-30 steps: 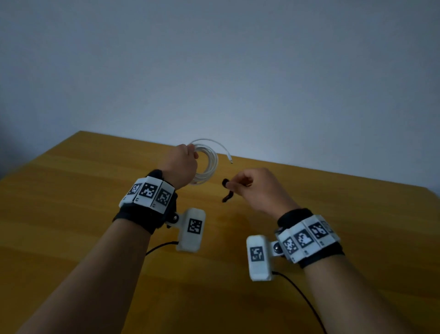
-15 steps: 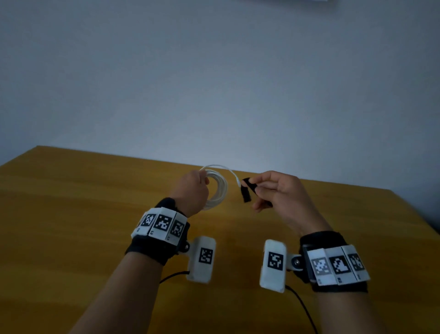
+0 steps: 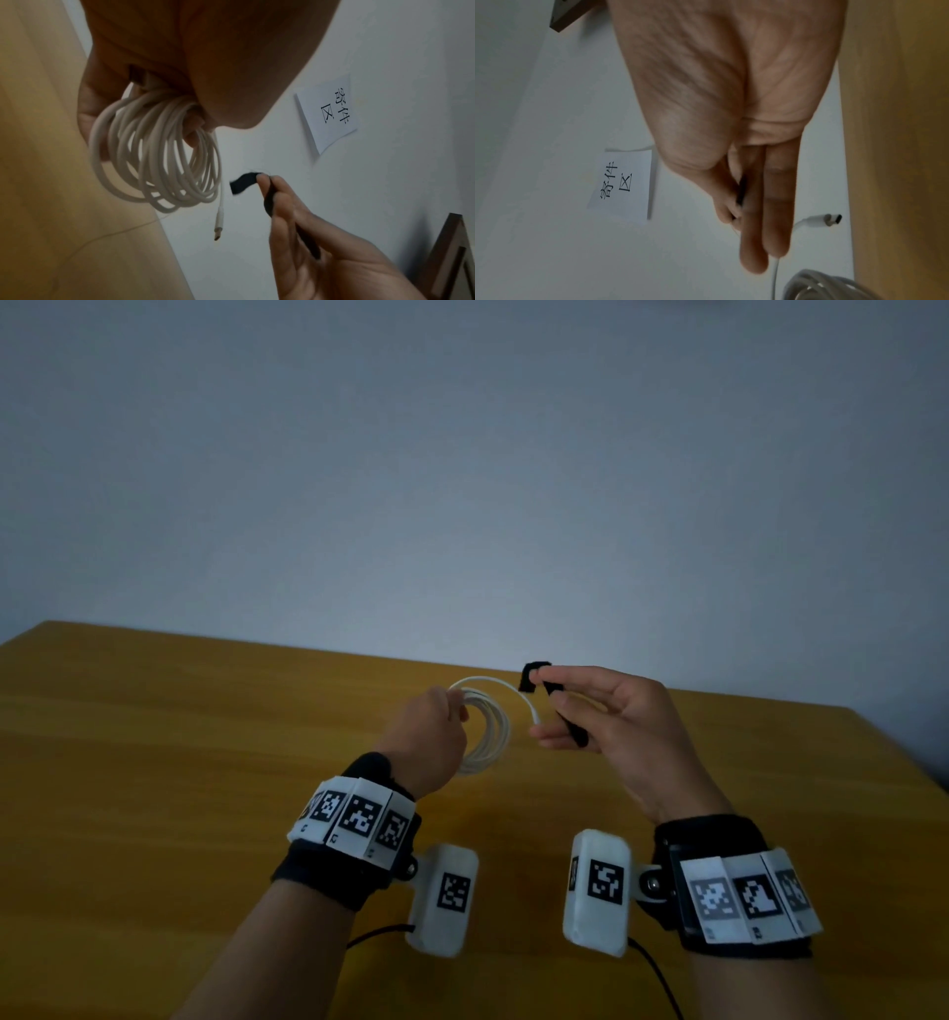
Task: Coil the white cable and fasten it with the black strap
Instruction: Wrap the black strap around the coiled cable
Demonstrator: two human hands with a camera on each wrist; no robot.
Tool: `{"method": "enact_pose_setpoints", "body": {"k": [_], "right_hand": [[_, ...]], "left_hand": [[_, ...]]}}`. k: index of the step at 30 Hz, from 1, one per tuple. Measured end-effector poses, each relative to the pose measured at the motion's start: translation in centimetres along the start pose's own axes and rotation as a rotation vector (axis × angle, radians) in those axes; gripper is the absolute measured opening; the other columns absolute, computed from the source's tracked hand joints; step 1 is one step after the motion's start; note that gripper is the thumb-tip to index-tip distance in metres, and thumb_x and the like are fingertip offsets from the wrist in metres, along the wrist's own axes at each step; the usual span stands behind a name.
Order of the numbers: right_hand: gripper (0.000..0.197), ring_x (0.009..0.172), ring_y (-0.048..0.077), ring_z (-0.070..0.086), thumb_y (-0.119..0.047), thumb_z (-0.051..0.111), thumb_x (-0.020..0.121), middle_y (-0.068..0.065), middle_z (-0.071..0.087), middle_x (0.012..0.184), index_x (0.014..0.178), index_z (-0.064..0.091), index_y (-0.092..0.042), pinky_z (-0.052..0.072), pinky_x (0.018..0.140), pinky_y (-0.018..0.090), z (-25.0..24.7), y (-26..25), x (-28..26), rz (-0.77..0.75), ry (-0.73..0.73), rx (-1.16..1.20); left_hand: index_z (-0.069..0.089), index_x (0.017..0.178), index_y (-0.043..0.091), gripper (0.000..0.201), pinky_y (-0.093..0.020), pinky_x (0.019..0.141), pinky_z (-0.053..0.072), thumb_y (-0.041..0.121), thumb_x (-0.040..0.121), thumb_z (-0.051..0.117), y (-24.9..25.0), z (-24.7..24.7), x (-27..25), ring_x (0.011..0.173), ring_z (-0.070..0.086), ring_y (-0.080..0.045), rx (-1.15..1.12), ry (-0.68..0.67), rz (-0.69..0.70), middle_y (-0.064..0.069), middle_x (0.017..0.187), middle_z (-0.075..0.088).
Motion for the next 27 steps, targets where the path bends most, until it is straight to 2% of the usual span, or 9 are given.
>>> {"method": "enact_pose_setpoints", "body": {"k": [4,7,9,13,16,19,21,23,27], "right_hand": [[0.017,0.087,0.03,0.08,-0.001,0.067,0.095,0.007,0.082,0.101,0.104,0.078,-0.011,0.065,0.078,0.039,-0.4,0.2,0.5,-0.037,0.073,0.082],[0.018,0.099,0.015,0.078,-0.001,0.072,0.091,0.002,0.082,0.098,0.103,0.08,-0.012,0.061,0.083,0.023,-0.6,0.2,0.5,-0.087,0.095,0.057],[0.018,0.1,0.012,0.078,0.0,0.075,0.088,0.003,0.082,0.097,0.102,0.08,-0.01,0.058,0.085,0.017,-0.6,0.0,0.5,-0.104,0.101,0.073],[0.016,0.098,0.014,0.078,-0.005,0.081,0.083,0.003,0.083,0.095,0.097,0.08,-0.012,0.059,0.089,0.023,-0.4,-0.1,0.5,-0.113,0.111,0.063],[0.019,0.096,0.009,0.078,-0.003,0.08,0.085,-0.002,0.083,0.096,0.101,0.079,-0.014,0.059,0.083,0.018,-0.4,-0.5,0.4,-0.123,0.108,0.037],[0.02,0.095,0.004,0.077,-0.007,0.079,0.087,-0.007,0.082,0.096,0.103,0.079,-0.018,0.056,0.081,0.015,-0.3,-0.9,0.3,-0.118,0.072,-0.039],[0.016,0.098,0.003,0.076,-0.015,0.081,0.086,-0.009,0.082,0.096,0.101,0.08,-0.023,0.055,0.09,0.022,-0.3,-1.1,0.2,-0.113,0.059,-0.126],[0.013,0.1,0.001,0.075,-0.023,0.082,0.086,-0.011,0.082,0.095,0.098,0.081,-0.027,0.052,0.096,0.028,-0.3,-1.2,0.2,-0.122,0.083,-0.212],[0.013,0.095,0.004,0.077,-0.019,0.083,0.085,-0.007,0.082,0.092,0.097,0.081,-0.022,0.056,0.094,0.029,0.0,-1.5,-0.1,-0.136,0.105,-0.154]], "left_hand": [[0.057,0.102,0.006,0.038,-0.03,0.055,0.039,0.023,0.106,0.024,0.2,0.3,0.0,0.064,0.048,-0.021,-0.005,-0.006,0.017,-0.012,0.089,0.061],[0.056,0.101,0.008,0.039,-0.027,0.053,0.037,0.027,0.107,0.023,0.1,0.2,0.0,0.064,0.049,-0.018,-0.019,0.008,0.014,-0.008,0.087,0.059],[0.057,0.101,0.008,0.038,-0.028,0.055,0.038,0.026,0.107,0.024,0.2,0.1,0.1,0.066,0.05,-0.02,-0.009,0.006,0.023,-0.009,0.089,0.059],[0.057,0.101,0.008,0.04,-0.028,0.056,0.04,0.028,0.107,0.023,0.4,0.2,-0.1,0.067,0.051,-0.02,-0.016,0.005,0.04,-0.009,0.089,0.059],[0.057,0.102,0.008,0.04,-0.034,0.064,0.044,0.027,0.107,0.023,0.8,0.4,-0.2,0.073,0.054,-0.025,-0.005,-0.012,0.051,-0.01,0.093,0.06],[0.056,0.104,0.009,0.039,-0.029,0.059,0.042,0.029,0.107,0.022,1.2,0.8,-0.4,0.073,0.054,-0.021,0.02,-0.037,0.07,-0.006,0.091,0.057],[0.054,0.101,0.011,0.039,-0.028,0.057,0.041,0.031,0.106,0.022,1.4,1.0,-0.6,0.071,0.053,-0.02,0.025,-0.044,0.082,-0.005,0.089,0.056],[0.054,0.1,0.012,0.039,-0.031,0.061,0.043,0.032,0.106,0.021,1.5,1.0,-0.7,0.074,0.054,-0.023,0.024,-0.045,0.091,-0.005,0.089,0.056],[0.053,0.099,0.013,0.036,-0.029,0.061,0.041,0.03,0.106,0.022,1.6,1.0,-0.7,0.076,0.055,-0.023,0.045,-0.05,0.12,-0.005,0.091,0.056]]}}
Point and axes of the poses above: each hand's wrist, its own x-axis towards the middle knuckle, its own z-axis out of the palm, y = z × x, the point moved 5 cm from there along x, towards the middle knuckle
